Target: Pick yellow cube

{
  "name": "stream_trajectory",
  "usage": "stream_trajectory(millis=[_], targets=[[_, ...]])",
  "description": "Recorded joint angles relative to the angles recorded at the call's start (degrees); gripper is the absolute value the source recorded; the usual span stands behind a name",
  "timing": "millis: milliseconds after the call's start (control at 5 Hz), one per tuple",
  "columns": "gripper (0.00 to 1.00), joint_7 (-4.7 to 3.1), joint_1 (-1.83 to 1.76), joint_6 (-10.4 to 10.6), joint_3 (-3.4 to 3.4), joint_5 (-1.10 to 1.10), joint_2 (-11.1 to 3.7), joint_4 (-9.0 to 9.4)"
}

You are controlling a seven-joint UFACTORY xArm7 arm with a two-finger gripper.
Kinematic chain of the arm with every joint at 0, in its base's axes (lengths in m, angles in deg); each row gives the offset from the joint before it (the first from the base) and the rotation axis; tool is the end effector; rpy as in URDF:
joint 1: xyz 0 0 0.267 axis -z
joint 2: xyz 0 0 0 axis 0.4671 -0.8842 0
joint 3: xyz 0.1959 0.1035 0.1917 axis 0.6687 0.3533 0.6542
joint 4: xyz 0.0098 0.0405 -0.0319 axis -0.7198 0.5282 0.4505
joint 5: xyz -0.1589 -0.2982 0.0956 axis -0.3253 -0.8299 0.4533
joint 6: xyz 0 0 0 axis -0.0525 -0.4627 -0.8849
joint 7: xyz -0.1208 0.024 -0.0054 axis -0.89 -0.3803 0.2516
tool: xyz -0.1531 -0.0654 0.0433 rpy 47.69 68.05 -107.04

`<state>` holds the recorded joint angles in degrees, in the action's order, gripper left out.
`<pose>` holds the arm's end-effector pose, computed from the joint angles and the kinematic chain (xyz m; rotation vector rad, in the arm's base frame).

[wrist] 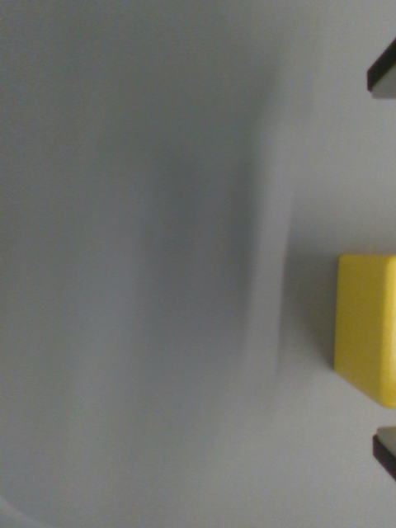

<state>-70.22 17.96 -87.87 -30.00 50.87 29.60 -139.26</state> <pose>0.4820 0.1428 0.0532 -3.1300 -0.1363 0.0491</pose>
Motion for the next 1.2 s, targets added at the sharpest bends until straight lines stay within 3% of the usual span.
stream_trajectory(millis=[200,400,600,800,1000,1200], targets=[[0.0,0.0,0.0,0.0,0.0,0.0,0.0,0.0],[0.0,0.48,-0.4,1.68,0.23,-0.13,-0.75,1.14],[0.0,0.48,-0.4,1.68,0.23,-0.13,-0.75,1.14],[0.0,0.87,-0.73,3.05,0.42,-0.23,-1.36,2.06],[0.0,0.87,-0.73,3.05,0.42,-0.23,-1.36,2.06],[0.0,1.2,-1.0,4.22,0.58,-0.32,-1.88,2.85]])
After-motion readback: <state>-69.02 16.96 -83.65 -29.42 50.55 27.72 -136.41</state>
